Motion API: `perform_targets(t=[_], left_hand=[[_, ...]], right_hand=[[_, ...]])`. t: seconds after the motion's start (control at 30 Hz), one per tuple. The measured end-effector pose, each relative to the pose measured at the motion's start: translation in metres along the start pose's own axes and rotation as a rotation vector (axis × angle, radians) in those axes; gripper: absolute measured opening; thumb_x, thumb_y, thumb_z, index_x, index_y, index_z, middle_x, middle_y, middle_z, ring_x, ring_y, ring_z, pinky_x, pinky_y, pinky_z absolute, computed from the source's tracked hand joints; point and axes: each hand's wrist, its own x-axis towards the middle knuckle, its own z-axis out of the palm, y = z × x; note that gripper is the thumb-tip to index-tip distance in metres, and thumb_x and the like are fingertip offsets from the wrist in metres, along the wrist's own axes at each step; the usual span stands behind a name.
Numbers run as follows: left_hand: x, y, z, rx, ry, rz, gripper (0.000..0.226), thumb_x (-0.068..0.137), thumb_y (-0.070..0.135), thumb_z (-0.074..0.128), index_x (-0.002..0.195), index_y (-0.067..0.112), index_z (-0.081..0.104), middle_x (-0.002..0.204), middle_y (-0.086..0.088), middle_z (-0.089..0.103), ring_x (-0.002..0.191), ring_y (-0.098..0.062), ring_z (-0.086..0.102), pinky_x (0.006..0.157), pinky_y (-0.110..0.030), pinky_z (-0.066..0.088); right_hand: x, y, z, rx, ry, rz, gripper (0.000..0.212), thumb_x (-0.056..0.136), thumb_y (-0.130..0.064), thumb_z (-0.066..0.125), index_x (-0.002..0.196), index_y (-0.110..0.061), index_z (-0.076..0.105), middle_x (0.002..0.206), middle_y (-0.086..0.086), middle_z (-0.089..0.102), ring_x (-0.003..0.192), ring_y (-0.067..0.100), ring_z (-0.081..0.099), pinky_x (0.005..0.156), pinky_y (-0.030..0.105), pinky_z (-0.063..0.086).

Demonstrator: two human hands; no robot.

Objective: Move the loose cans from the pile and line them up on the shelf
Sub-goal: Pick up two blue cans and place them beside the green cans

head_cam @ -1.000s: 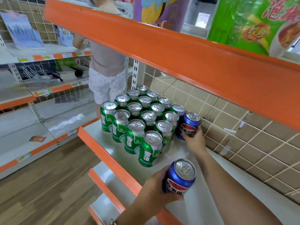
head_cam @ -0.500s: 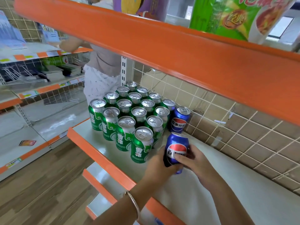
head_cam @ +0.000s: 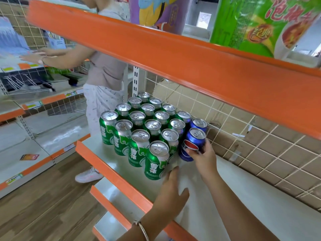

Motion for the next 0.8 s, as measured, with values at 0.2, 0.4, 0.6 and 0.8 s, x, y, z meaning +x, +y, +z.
perform_targets(t=[0.2,0.4,0.6,0.8], left_hand=[[0.002,-0.001,0.002,-0.045,-0.034,-0.021,0.072,0.088,0.021,0.058,0.148,0.019,0.017,0.143,-0.002,0.035,0.131,-0.014,0.036,0.109,-0.021,0.030],[0.023,0.010,-0.011,-0.022,-0.143,-0.128,0.058,0.081,0.022,0.066,0.132,0.009,0.040,0.110,0.001,0.046,0.108,-0.017,0.049,0.093,-0.025,0.041],[0.040,0.019,-0.014,-0.167,-0.217,-0.200,0.053,0.083,0.011,0.064,0.132,0.009,0.044,0.105,0.000,0.050,0.097,-0.015,0.051,0.085,-0.032,0.048],[0.037,0.014,-0.014,-0.260,-0.232,-0.223,0.076,0.056,0.025,0.060,0.129,0.006,0.048,0.099,0.001,0.053,0.097,-0.016,0.054,0.086,-0.028,0.045]], right_hand=[[0.004,0.009,0.000,-0.168,-0.009,-0.042,0.077,0.076,-0.010,0.077,0.141,-0.021,0.039,0.131,0.001,0.048,0.117,0.016,0.052,0.101,0.033,0.043],[0.001,0.009,0.001,-0.184,-0.023,-0.004,0.087,0.074,-0.007,0.078,0.145,-0.025,0.031,0.134,-0.008,0.052,0.123,0.010,0.048,0.105,0.035,0.041],[0.000,-0.002,0.012,-0.188,0.102,0.079,0.081,0.070,-0.013,0.083,0.138,-0.014,0.039,0.132,0.004,0.056,0.117,0.018,0.055,0.093,0.025,0.041],[0.000,-0.007,0.012,-0.292,0.085,0.101,0.074,0.072,-0.010,0.079,0.136,-0.015,0.042,0.133,0.007,0.056,0.121,0.024,0.053,0.091,0.025,0.039]])
